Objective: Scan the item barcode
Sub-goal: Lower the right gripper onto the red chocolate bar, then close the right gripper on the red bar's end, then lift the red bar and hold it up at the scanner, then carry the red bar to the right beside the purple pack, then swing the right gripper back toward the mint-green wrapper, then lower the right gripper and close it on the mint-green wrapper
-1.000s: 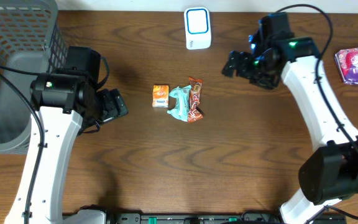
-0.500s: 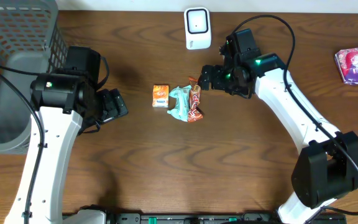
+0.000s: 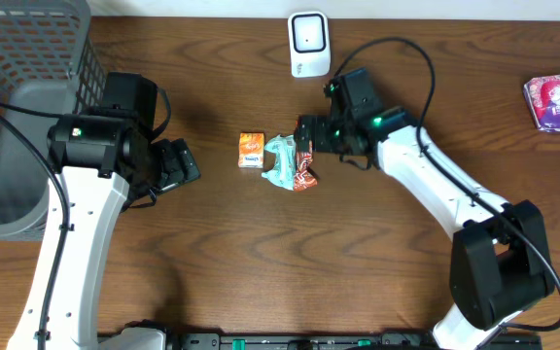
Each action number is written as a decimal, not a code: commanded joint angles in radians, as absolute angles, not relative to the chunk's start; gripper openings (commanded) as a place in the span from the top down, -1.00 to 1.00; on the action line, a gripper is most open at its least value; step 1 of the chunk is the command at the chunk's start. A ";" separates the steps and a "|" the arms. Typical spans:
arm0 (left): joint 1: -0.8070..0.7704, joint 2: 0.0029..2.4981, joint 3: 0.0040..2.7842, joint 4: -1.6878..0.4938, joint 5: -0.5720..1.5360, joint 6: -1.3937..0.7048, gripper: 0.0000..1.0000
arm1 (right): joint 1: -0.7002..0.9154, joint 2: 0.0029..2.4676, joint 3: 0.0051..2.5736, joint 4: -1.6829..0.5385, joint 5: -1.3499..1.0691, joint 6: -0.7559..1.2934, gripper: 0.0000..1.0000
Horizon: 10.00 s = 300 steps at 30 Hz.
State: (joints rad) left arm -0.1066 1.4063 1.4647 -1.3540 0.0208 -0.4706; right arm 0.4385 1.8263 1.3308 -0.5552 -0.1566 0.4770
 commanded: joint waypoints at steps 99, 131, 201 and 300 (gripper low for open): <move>-0.103 1.411 1.468 -1.356 0.015 -0.467 -0.96 | 0.433 1.922 1.491 0.179 0.129 0.429 0.98; -0.103 1.411 1.468 -1.356 0.015 -0.468 -0.96 | 0.356 2.410 2.151 -0.428 0.099 0.388 0.98; -0.103 1.411 1.468 -1.357 0.015 -0.468 -0.96 | -0.415 2.261 1.892 -0.759 0.216 -0.169 0.22; -0.103 1.411 1.468 -1.356 0.015 -0.468 -0.96 | 0.857 2.080 1.367 -0.538 0.500 0.500 0.05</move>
